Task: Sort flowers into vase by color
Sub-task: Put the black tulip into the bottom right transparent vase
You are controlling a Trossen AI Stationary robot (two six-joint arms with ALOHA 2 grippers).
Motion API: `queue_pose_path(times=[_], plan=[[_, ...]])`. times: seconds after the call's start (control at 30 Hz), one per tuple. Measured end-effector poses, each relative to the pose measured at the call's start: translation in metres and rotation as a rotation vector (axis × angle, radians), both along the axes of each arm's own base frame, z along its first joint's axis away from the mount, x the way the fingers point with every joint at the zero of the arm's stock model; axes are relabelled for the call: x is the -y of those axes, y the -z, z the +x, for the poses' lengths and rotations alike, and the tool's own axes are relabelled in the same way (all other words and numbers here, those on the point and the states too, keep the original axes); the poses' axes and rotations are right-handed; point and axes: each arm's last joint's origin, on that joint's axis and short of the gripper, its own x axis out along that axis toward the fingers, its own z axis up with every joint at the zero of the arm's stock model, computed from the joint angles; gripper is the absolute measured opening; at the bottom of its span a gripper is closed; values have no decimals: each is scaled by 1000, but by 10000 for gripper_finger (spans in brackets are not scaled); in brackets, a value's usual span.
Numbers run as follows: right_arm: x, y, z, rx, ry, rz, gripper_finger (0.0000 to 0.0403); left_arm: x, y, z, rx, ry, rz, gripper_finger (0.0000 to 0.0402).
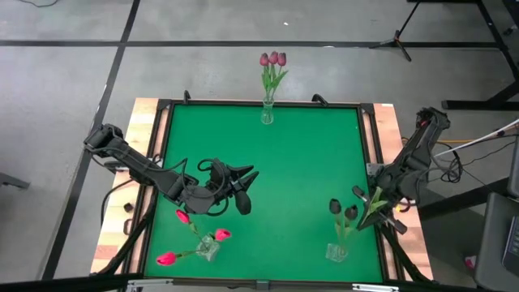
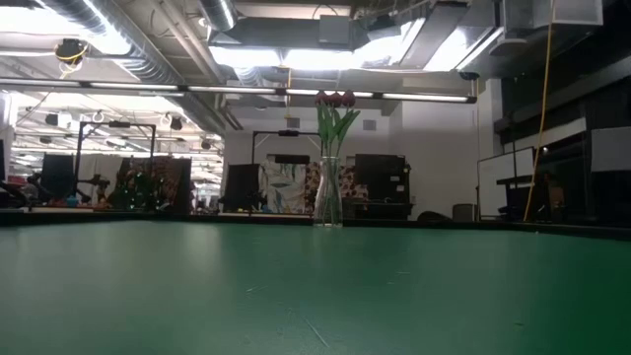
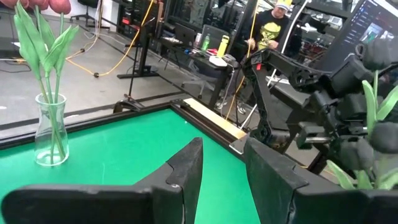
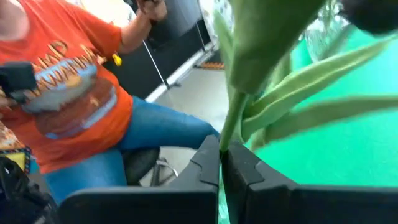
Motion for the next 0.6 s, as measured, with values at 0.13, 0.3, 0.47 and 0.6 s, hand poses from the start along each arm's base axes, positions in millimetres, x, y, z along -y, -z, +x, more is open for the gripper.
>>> queue_pose_path(times=[0.13,0.3,0.47,0.6], plan=[[-1,6,1,3,1,8,1,0,0,0,0,-1,0,116],[-2,8,2,15,2,24,1,0,0,0,1,-1,-1,116],[-4,10,3,9,20,6,1,0,0,0,1,-2,-1,116],[-6,12,5,3,40,-10,1,0,0,0,1,-2,-1,116]])
